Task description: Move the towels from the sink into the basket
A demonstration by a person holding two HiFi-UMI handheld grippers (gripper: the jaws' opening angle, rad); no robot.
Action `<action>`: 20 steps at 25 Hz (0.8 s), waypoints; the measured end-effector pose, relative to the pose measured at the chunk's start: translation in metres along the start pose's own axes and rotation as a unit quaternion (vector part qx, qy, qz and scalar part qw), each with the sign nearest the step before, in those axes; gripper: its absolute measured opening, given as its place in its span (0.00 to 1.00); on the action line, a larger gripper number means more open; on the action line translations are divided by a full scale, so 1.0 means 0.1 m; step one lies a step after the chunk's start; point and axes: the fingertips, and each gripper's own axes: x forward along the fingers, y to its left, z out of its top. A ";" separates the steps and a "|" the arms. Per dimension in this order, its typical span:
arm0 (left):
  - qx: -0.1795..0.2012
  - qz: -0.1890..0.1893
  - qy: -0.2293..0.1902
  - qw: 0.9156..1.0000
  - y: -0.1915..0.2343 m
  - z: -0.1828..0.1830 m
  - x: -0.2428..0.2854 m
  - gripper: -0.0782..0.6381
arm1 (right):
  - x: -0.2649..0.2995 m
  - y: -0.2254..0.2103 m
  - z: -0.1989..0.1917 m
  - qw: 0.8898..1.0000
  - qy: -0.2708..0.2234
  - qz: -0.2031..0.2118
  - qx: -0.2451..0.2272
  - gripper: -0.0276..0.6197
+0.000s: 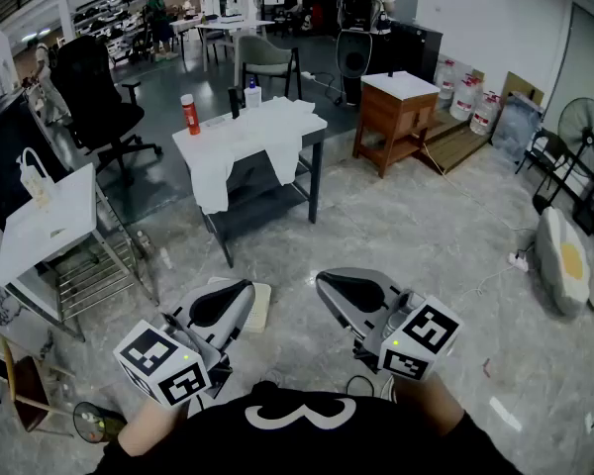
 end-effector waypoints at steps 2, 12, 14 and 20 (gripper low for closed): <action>-0.003 0.001 0.005 1.000 -0.08 -0.04 -0.02 0.12 | -0.08 0.06 -0.03 1.000 0.000 0.003 0.009 0.05; -0.002 -0.002 0.009 1.000 -0.22 -0.02 0.08 0.12 | -0.30 -0.08 -0.09 0.999 0.001 -0.021 0.029 0.05; -0.007 -0.001 0.015 1.000 -0.18 -0.06 0.09 0.12 | -0.28 -0.11 -0.17 0.999 0.003 -0.022 0.049 0.05; -0.032 0.008 0.011 0.999 0.07 -0.15 0.11 0.15 | -0.18 -0.26 -0.31 0.997 0.005 -0.038 0.069 0.05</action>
